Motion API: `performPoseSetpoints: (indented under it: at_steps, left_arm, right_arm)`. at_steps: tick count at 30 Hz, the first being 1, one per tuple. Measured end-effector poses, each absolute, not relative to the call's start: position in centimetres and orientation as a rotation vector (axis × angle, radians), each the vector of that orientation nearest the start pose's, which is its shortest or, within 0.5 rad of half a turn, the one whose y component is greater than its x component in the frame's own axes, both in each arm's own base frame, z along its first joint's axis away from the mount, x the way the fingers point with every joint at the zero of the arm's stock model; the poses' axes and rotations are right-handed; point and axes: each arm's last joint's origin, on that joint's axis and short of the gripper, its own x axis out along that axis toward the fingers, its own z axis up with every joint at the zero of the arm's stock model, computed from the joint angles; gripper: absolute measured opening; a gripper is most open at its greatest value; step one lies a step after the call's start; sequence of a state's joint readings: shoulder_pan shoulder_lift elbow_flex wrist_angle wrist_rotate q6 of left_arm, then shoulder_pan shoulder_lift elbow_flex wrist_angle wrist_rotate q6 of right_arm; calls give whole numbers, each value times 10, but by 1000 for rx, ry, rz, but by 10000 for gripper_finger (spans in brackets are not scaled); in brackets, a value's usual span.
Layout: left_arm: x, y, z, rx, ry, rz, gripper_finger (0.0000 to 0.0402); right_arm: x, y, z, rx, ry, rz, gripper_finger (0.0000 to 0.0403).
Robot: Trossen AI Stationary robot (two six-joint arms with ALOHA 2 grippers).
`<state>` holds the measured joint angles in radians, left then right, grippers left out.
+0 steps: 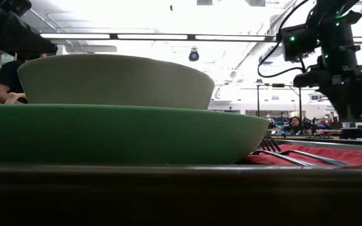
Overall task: Set up tray
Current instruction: Put the table knife on the table napkin to the right of the fork on the serving tray
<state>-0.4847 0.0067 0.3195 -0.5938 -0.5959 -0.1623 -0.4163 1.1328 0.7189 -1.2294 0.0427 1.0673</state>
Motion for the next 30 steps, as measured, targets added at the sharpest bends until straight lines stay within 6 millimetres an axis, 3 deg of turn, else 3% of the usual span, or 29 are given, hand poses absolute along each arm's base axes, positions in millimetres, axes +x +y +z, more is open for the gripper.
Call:
performPoseSetpoints:
  at_steps: [11,30]
  left_arm:
    - [60,-12,212,-13,228,155,69]
    - [58,-9,210,21,242,259,69]
  right_arm:
    - [132,-81,198,1115,1233,-1205,108]
    - [137,-91,194,1126,1198,-1209,108]
